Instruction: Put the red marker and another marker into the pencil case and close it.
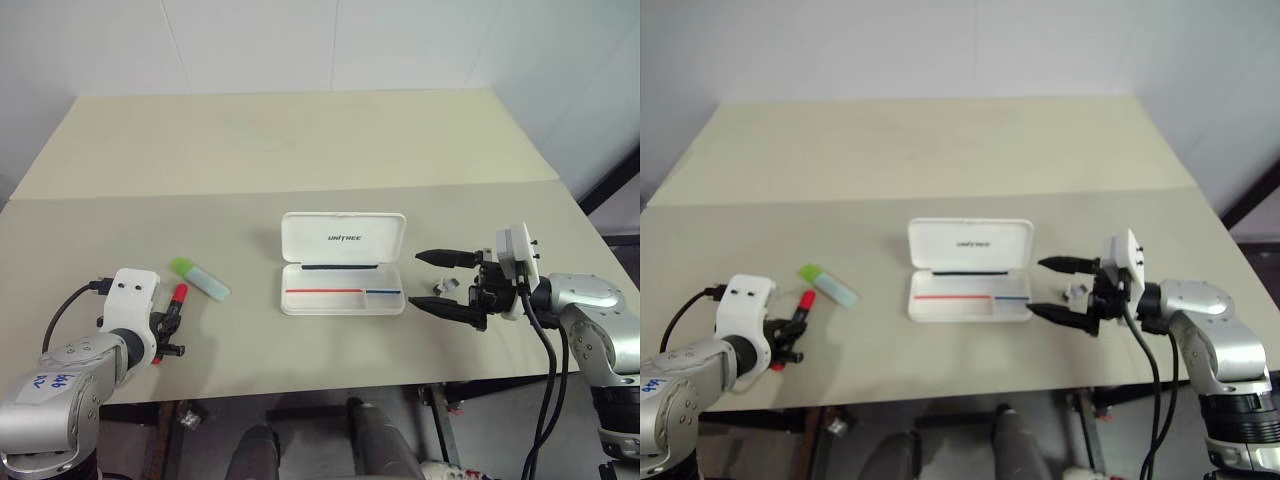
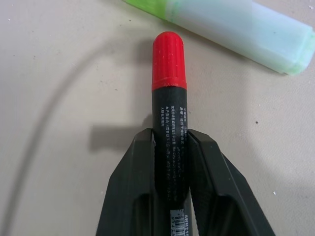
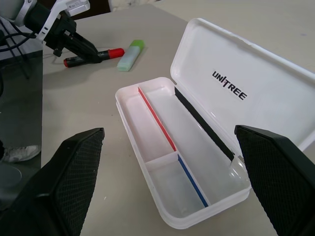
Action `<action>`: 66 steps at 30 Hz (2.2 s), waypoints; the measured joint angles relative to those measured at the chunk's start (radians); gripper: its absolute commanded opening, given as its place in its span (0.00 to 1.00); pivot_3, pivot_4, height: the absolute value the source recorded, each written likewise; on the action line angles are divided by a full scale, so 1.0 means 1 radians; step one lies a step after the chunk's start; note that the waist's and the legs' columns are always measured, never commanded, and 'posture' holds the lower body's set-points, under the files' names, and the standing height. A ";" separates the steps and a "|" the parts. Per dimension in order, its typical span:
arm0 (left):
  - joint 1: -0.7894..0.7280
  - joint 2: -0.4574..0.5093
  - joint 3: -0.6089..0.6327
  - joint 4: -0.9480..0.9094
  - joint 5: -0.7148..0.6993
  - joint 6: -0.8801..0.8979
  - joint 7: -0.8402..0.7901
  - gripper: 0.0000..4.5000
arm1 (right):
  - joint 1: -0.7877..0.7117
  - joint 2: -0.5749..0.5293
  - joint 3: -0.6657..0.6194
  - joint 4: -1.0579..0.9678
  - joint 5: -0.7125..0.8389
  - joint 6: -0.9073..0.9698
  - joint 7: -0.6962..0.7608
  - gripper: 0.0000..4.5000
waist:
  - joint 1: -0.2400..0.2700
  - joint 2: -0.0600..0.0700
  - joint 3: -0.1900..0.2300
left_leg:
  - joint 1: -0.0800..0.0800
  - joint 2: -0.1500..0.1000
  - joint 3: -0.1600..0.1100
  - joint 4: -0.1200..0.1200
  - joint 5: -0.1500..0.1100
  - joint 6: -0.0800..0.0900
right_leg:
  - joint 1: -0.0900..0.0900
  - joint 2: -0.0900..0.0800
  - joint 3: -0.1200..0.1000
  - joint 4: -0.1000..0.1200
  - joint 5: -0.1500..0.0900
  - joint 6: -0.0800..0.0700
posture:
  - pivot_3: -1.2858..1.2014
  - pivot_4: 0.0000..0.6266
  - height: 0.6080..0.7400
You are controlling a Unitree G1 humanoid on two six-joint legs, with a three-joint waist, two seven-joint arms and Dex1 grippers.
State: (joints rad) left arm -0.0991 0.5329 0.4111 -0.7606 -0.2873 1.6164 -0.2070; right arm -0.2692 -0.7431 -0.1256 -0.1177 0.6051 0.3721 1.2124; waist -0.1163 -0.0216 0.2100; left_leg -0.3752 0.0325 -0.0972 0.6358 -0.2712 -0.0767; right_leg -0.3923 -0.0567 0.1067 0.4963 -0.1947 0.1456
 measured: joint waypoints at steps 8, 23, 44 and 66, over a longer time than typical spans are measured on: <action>-0.130 0.066 0.000 0.081 -0.040 -0.055 -0.099 0.13 | 0.006 -0.006 -0.006 -0.023 0.000 0.002 -0.015 1.00 | 0.038 -0.008 -0.011 | -0.009 0.018 0.025 -0.008 0.010 0.011 | -0.030 -0.018 -0.059 0.071 -0.039 -0.031 | 0.52 0.24 1.00; -0.421 0.211 -0.068 0.278 -0.196 -0.562 -0.431 0.13 | 0.082 -0.012 -0.059 -0.083 0.005 0.001 -0.061 1.00 | 0.090 -0.009 -0.010 | -0.010 0.015 0.033 -0.003 0.005 0.003 | -0.036 -0.018 -0.046 0.086 -0.047 -0.026 | 0.52 0.24 1.00; -0.758 0.078 -0.726 0.630 0.004 -1.097 -0.834 0.13 | 0.170 -0.012 -0.125 -0.157 0.011 0.000 -0.136 1.00 | 0.087 -0.010 -0.010 | -0.007 0.015 0.035 -0.001 0.007 0.005 | -0.036 -0.017 -0.042 0.090 -0.047 -0.025 | 0.52 0.24 1.00; -0.860 -0.169 -0.911 0.970 0.347 -1.336 -0.848 0.13 | 0.223 0.002 -0.135 -0.200 0.013 -0.003 -0.200 1.00 | 0.089 -0.010 -0.010 | -0.008 0.015 0.035 0.001 0.007 0.006 | -0.035 -0.016 -0.040 0.091 -0.047 -0.024 | 0.52 0.24 1.00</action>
State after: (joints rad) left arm -0.9596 0.3643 -0.4996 0.2093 0.0601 0.2800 -1.0547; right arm -0.0463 -0.7411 -0.2601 -0.3173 0.6176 0.3696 1.0126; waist -0.0271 -0.0313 0.2001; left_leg -0.3831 0.0477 -0.0621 0.6366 -0.2642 -0.0703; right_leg -0.4277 -0.0723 0.0662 0.5869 -0.2415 0.1220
